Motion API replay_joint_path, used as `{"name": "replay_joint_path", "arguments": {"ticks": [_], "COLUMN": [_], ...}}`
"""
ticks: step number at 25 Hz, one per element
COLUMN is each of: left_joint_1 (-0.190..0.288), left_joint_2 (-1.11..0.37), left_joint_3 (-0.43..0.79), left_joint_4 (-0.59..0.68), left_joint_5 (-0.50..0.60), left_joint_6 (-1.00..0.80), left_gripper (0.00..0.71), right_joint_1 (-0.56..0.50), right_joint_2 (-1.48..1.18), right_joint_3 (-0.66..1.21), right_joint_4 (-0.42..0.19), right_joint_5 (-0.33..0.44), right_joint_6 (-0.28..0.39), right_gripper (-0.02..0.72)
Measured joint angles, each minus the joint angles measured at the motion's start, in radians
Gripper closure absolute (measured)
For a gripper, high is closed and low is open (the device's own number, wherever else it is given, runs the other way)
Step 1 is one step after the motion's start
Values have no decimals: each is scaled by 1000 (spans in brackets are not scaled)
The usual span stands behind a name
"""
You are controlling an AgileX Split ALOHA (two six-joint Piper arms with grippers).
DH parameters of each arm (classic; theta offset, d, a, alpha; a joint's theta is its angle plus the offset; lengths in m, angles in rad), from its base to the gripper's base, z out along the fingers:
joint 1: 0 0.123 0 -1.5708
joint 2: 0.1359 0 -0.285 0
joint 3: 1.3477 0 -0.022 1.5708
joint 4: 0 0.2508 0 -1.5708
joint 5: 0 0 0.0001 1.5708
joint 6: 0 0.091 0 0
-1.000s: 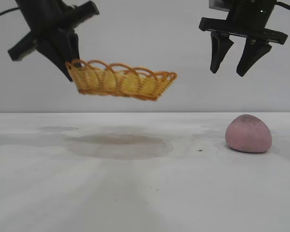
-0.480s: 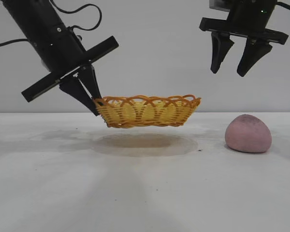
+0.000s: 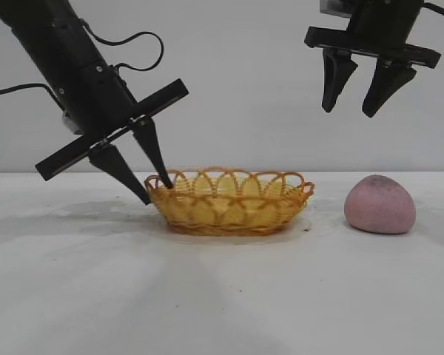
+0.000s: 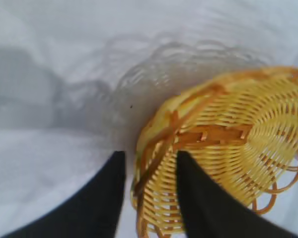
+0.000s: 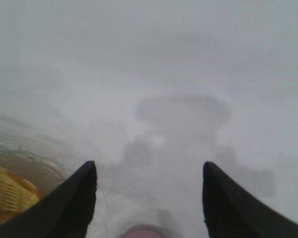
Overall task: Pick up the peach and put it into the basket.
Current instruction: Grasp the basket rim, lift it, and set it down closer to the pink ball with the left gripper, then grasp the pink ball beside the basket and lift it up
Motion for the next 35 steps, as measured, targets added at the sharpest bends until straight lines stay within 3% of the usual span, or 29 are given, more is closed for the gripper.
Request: {"name": "replay_joint_path", "arguments": {"ticks": [2,5,11,19,27,35], "left_joint_1": [0,0,0,0,25,127], "left_joint_2": [0,0,0,0,-3,-61], "left_joint_3": [0,0,-84,-271,-298,-257], "left_joint_4": [0,-2,89,495,781,846], "left_joint_5": [16,60,221,443,452,452], "left_joint_6": [-3,4,58,56,56,55], "left_gripper": [238,137,154,154,154,154], "right_joint_1": [0,0,0,0,0,0], "right_joint_2": [0,0,0,0,0,0], "right_joint_3": [0,0,0,0,0,0], "right_joint_4": [0,0,0,0,0,0], "right_joint_5": [0,0,0,0,0,0], "right_joint_6": [0,0,0,0,0,0], "right_gripper": [254,254,254,254,254,254]}}
